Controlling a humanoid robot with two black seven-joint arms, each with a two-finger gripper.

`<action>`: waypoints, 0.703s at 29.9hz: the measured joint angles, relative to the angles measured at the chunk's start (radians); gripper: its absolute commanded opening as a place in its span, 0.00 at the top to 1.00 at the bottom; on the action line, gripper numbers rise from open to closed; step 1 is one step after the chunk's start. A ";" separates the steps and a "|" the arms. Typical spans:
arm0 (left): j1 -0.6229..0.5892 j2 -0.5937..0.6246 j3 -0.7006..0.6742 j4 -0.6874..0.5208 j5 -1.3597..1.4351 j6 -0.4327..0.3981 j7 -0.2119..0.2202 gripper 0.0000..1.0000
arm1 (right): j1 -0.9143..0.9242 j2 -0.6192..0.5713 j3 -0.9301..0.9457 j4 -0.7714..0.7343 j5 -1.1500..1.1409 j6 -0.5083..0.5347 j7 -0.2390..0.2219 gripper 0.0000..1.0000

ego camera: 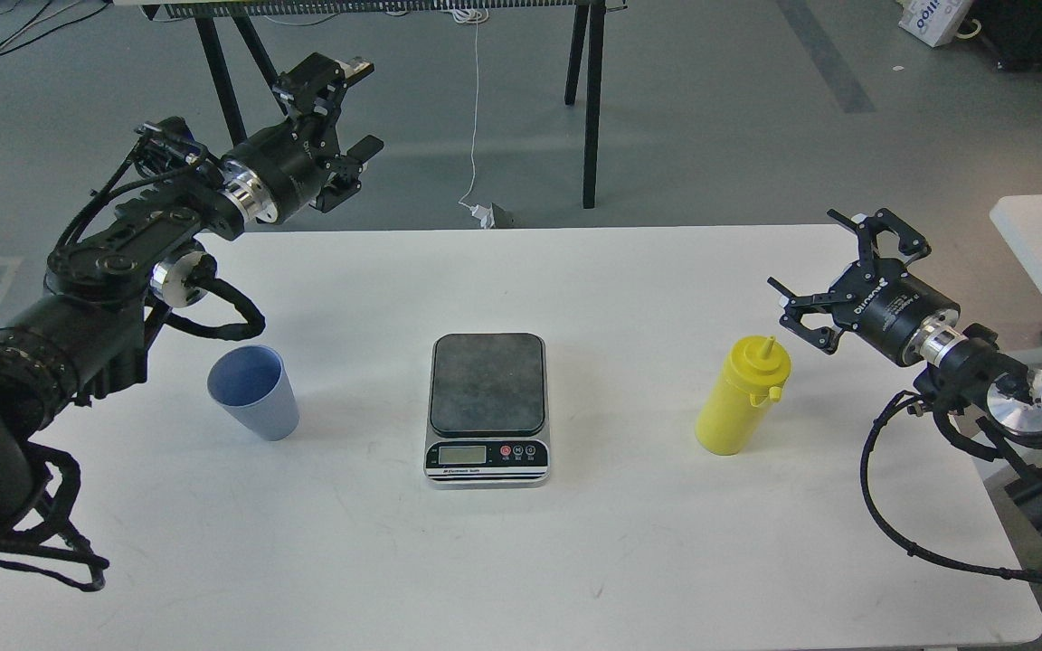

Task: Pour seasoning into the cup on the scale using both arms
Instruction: 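Swing the left gripper up and over toward the blue cup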

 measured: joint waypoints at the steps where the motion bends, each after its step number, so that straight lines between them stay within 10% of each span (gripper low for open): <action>1: -0.001 -0.003 0.000 0.000 0.001 0.000 0.000 0.00 | 0.000 0.000 0.000 -0.001 0.000 0.000 0.000 0.01; 21: -0.019 0.035 -0.019 0.007 -0.021 0.000 0.000 0.00 | -0.002 0.001 0.000 -0.005 -0.001 0.000 0.000 0.01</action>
